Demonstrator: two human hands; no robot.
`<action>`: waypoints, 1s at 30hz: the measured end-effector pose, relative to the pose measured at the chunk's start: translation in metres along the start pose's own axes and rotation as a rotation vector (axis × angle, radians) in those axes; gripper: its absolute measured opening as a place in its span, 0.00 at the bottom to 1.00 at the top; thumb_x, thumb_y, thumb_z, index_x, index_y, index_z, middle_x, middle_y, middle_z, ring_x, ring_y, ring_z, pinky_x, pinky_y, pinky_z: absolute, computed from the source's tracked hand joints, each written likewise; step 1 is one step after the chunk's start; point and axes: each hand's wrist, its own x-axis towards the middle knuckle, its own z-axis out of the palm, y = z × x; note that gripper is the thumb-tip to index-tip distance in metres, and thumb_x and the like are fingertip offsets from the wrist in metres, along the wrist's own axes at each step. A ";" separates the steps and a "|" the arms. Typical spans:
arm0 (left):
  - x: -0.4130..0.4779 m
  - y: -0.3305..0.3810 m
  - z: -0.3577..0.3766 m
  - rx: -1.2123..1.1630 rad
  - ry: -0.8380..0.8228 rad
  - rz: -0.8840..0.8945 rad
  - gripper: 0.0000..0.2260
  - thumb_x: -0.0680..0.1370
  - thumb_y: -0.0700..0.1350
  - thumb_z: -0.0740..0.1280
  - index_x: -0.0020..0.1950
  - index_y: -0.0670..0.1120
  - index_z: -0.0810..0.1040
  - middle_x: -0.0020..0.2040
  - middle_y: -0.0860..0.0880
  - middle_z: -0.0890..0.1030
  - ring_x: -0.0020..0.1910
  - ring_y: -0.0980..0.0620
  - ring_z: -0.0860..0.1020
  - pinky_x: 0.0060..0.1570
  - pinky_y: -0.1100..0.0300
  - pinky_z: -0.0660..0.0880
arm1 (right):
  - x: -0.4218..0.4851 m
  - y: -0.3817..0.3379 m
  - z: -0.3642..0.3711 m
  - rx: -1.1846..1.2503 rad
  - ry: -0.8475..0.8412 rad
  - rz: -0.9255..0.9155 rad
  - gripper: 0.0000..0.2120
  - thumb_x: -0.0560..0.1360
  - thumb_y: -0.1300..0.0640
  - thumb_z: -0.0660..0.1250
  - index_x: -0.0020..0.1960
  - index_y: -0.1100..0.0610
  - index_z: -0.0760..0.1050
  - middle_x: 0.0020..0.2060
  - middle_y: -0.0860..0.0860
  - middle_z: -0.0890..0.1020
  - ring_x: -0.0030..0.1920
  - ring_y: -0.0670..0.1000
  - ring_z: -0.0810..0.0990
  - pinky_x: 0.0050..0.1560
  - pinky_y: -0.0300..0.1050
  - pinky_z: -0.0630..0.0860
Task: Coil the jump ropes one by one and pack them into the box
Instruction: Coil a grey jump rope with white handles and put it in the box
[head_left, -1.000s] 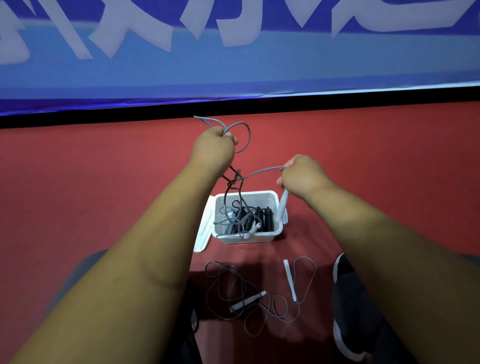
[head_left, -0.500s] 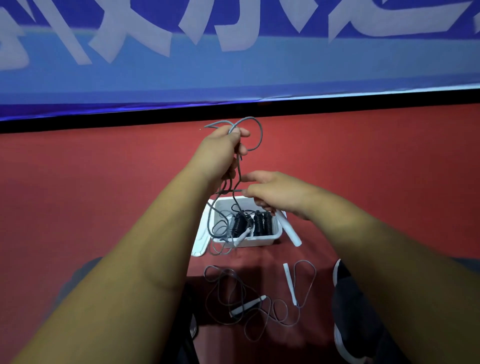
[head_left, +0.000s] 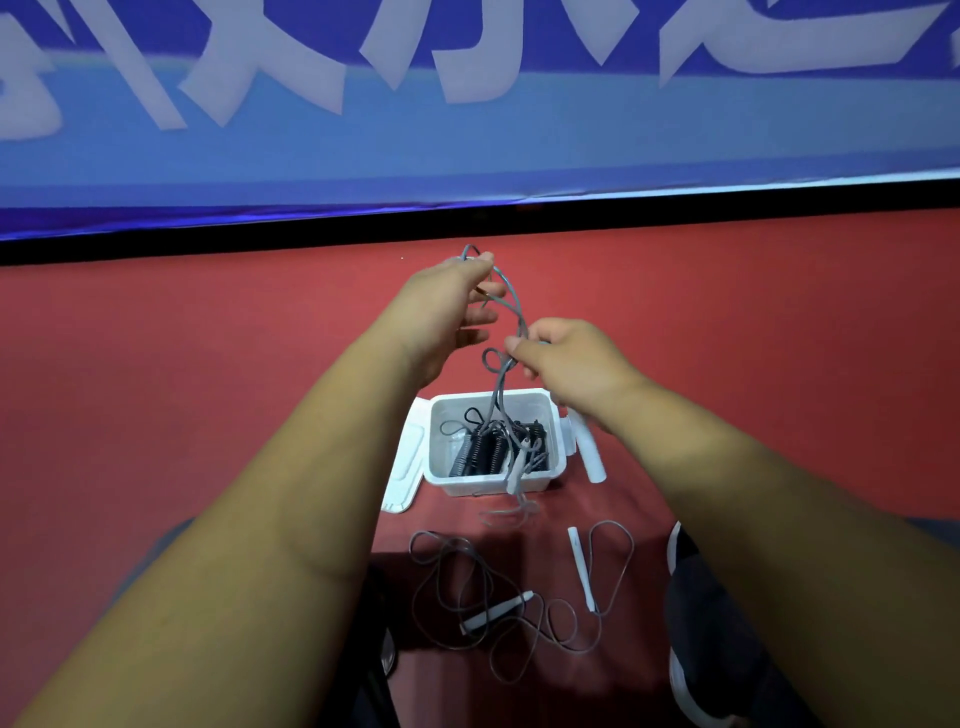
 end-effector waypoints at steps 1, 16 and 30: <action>0.001 -0.002 0.000 0.031 -0.002 -0.033 0.09 0.84 0.50 0.64 0.58 0.47 0.79 0.50 0.49 0.86 0.41 0.49 0.80 0.46 0.54 0.76 | 0.002 0.000 -0.001 0.089 0.029 0.037 0.15 0.81 0.49 0.73 0.42 0.59 0.80 0.32 0.50 0.78 0.26 0.48 0.69 0.32 0.43 0.67; -0.009 -0.020 0.003 0.535 -0.225 -0.028 0.10 0.80 0.31 0.69 0.60 0.38 0.81 0.45 0.42 0.81 0.43 0.45 0.81 0.50 0.49 0.81 | 0.010 -0.002 -0.015 0.398 0.129 0.210 0.09 0.81 0.56 0.69 0.46 0.58 0.85 0.34 0.51 0.82 0.22 0.47 0.66 0.27 0.40 0.64; -0.005 -0.012 -0.001 0.697 -0.032 0.068 0.26 0.78 0.68 0.67 0.34 0.47 0.82 0.24 0.56 0.73 0.30 0.51 0.71 0.37 0.57 0.66 | 0.006 -0.003 -0.021 0.417 0.143 0.172 0.09 0.79 0.54 0.71 0.54 0.56 0.86 0.35 0.50 0.86 0.26 0.51 0.65 0.27 0.39 0.63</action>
